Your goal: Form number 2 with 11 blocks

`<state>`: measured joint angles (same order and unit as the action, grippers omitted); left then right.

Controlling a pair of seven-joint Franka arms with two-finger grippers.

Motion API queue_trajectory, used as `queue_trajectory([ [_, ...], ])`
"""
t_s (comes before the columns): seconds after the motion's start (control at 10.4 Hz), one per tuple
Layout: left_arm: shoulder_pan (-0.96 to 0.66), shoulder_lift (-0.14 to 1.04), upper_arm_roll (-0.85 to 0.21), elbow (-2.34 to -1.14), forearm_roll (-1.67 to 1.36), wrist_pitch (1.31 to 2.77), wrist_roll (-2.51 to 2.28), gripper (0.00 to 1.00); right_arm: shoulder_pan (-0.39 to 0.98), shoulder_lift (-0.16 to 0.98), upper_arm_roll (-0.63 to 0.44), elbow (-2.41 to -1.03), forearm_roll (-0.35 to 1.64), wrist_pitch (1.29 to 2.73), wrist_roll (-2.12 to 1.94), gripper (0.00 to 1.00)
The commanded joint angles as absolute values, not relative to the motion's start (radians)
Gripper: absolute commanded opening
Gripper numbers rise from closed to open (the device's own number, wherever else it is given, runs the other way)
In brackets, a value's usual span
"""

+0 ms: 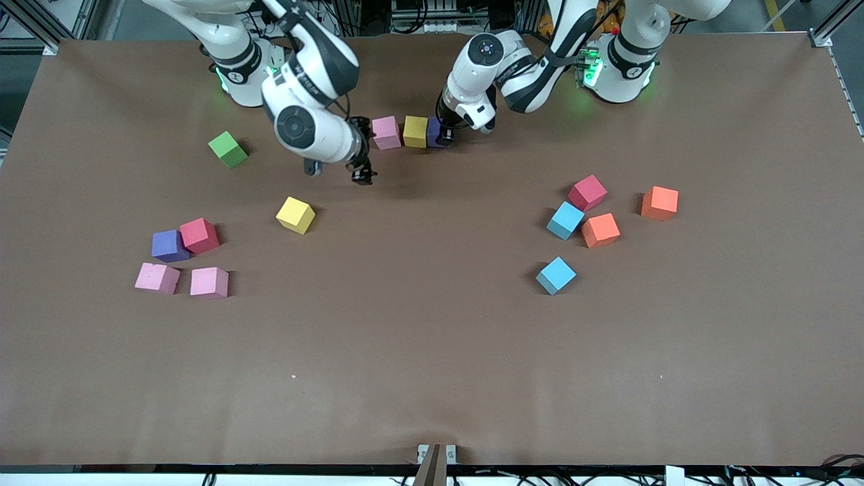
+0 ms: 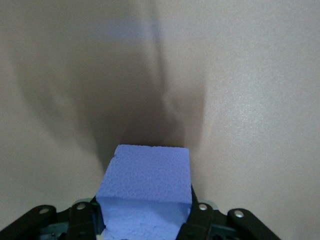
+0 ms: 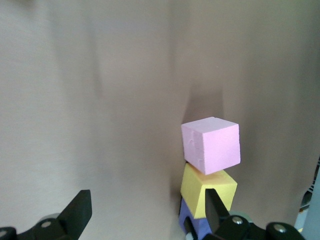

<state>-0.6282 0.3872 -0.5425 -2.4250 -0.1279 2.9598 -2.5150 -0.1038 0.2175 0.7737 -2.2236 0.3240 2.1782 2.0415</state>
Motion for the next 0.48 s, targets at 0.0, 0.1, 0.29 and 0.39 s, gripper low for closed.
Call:
queue_trajectory([
  [0.0, -0.618, 0.397, -0.545, -2.413, -0.138, 2.971, -2.494, 0.00, -0.167, 0.225, 0.770, -2.108, 0.293, 2.094, 1.973, 1.00],
  [0.1, -0.618, 0.399, -0.543, -2.407, -0.138, 2.971, -2.496, 0.00, -0.178, 0.227, 0.770, -2.074, 0.261, 2.083, 1.951, 1.00],
  [0.29, -0.621, 0.416, -0.543, -2.398, -0.138, 2.971, -2.494, 0.00, -0.183, 0.241, 0.770, -2.016, 0.157, 2.062, 1.928, 1.00],
  [0.39, -0.621, 0.417, -0.543, -2.398, -0.138, 2.970, -2.494, 0.33, -0.184, 0.242, 0.769, -1.993, 0.126, 2.062, 1.927, 1.00],
])
